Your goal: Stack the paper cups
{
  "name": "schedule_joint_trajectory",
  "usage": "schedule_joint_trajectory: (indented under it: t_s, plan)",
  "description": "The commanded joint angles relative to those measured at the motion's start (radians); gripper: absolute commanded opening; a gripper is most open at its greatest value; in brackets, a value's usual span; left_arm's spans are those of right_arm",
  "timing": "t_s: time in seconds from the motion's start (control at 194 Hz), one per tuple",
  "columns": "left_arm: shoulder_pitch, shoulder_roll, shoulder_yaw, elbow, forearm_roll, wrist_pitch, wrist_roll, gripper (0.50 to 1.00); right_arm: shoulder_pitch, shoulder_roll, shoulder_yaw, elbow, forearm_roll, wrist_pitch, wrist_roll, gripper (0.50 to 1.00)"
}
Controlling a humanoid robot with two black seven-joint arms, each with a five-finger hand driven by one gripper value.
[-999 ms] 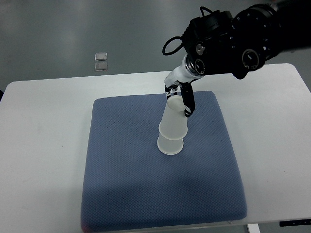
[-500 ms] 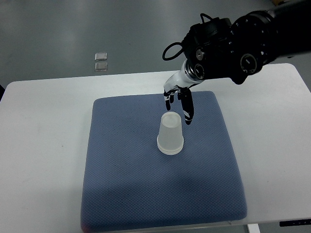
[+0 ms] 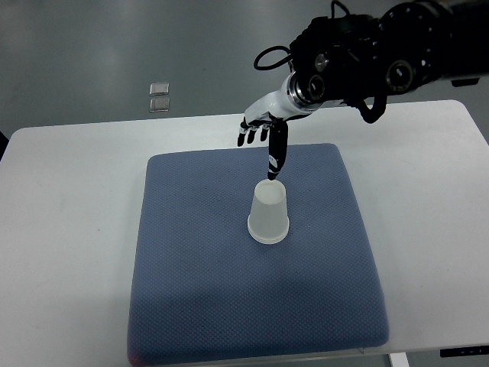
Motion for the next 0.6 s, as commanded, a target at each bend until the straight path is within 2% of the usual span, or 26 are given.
schedule_joint_trajectory:
  t_s: [0.0, 0.185, 0.304, 0.489, 0.592]
  plan:
    - [0.0, 0.0, 0.003, -0.002, 0.0, 0.0, 0.0, 1.0, -0.069, -0.103, 0.091, -0.035, 0.037, -0.019, 0.009, 0.913]
    - [0.0, 0.0, 0.001, -0.001, 0.0, 0.0, 0.0, 1.0, -0.239, -0.284, 0.294, -0.113, 0.072, -0.03, 0.01, 0.913]
    - [0.0, 0.0, 0.001, -0.002, 0.0, 0.0, 0.0, 1.0, -0.368, -0.356, 0.449, -0.165, 0.123, -0.059, 0.013, 0.913]
    - [0.0, 0.0, -0.002, -0.004, 0.0, 0.0, 0.0, 1.0, -0.666, -0.364, 0.78, -0.257, 0.249, -0.147, 0.07, 0.913]
    - [-0.002, 0.0, -0.004, -0.002, 0.0, 0.0, 0.0, 1.0, -0.819, -0.307, 0.984, -0.335, 0.253, -0.191, 0.124, 0.913]
